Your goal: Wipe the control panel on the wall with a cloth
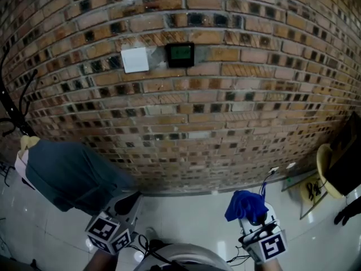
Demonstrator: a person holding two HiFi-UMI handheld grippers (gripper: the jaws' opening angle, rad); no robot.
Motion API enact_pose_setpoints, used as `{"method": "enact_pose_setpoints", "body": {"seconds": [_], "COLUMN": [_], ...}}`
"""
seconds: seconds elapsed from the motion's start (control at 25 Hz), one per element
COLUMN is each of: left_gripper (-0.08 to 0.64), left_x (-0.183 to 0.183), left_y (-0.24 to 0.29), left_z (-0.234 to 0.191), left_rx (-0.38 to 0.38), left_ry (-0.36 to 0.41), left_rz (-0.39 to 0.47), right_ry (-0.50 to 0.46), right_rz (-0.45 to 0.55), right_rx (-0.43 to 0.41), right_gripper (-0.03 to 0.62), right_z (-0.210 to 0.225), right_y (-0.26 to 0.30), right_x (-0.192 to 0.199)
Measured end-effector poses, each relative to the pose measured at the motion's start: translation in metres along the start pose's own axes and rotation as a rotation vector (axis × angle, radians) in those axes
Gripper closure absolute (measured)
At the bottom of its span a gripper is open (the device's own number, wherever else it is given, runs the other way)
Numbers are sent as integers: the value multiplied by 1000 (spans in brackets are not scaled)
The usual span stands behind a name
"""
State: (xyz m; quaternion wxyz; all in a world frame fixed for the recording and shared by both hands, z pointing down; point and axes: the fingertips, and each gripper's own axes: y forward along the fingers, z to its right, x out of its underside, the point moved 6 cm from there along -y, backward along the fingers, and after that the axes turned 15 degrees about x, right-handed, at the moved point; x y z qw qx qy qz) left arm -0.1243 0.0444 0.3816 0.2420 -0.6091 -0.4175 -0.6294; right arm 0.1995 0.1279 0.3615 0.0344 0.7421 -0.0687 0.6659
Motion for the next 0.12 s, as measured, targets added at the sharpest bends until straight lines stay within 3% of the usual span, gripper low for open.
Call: {"method": "enact_pose_setpoints", "body": {"seconds": [0.12], "left_gripper": [556], "left_x": [-2], "left_y": [7], "left_z": [5], "left_rx": [17], "left_ry": [14], "left_rz": [9], "right_ry": [-5], "right_rz": [-2], "right_rx": [3], "right_gripper": [506], "right_z": [4], "right_y": [-1], "right_x": [2]}}
